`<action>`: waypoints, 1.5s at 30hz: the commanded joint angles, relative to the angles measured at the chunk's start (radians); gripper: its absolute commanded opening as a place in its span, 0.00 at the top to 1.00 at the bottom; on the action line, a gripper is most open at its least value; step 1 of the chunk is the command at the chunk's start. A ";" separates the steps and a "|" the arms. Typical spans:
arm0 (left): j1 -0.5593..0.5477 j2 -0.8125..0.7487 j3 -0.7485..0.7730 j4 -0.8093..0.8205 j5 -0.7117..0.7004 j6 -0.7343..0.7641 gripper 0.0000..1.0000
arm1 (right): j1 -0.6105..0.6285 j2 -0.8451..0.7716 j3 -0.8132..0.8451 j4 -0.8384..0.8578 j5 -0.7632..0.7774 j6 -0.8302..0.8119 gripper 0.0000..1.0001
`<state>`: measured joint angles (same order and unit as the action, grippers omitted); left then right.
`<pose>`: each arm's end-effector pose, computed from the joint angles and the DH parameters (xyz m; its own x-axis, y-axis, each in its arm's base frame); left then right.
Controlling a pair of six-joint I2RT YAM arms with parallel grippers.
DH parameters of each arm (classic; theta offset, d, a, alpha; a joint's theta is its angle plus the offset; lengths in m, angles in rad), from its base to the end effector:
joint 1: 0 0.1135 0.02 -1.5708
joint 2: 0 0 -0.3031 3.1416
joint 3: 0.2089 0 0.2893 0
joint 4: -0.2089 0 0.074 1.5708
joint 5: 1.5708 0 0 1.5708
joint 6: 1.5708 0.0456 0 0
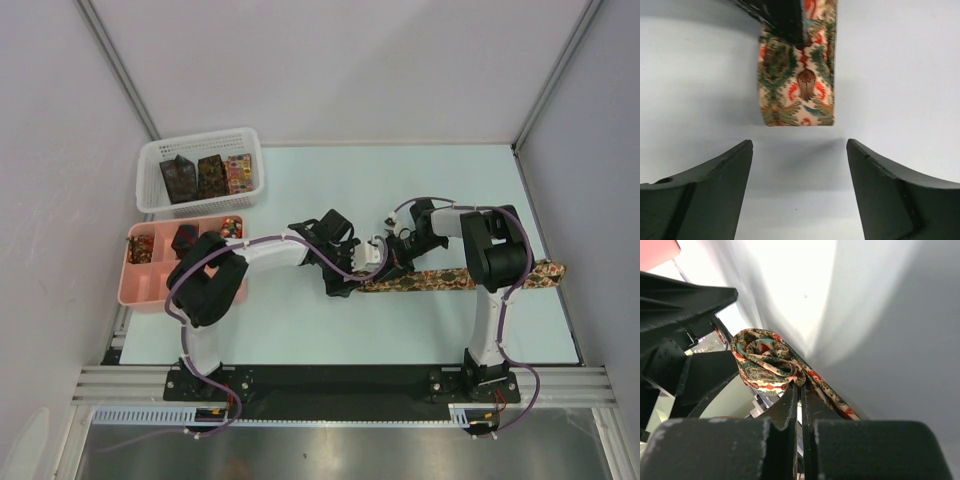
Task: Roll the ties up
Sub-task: Roll the tie at the center of the board.
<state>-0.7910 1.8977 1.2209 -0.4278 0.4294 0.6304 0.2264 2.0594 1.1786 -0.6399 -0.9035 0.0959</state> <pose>0.2870 -0.3173 0.1669 -0.0487 0.8115 -0.5823 0.9988 0.0345 -0.0355 0.3757 0.1233 0.0990 -0.9858 -0.1662 0.0253 -0.0832 0.6130 0.7857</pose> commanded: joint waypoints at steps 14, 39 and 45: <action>-0.030 0.025 0.103 0.095 0.081 -0.095 0.52 | 0.022 0.036 -0.060 0.074 0.075 0.001 1.00; -0.108 0.207 0.218 -0.074 -0.037 -0.020 0.62 | 0.005 0.004 -0.034 0.008 0.005 -0.033 0.96; -0.108 0.235 0.218 -0.106 -0.050 0.008 0.63 | -0.048 -0.024 -0.008 -0.087 -0.011 -0.088 0.91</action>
<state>-0.8825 2.0514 1.4498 -0.4671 0.4213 0.5892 0.2184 2.0686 1.1503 -0.6235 -0.9630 0.0914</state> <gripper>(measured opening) 0.378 0.078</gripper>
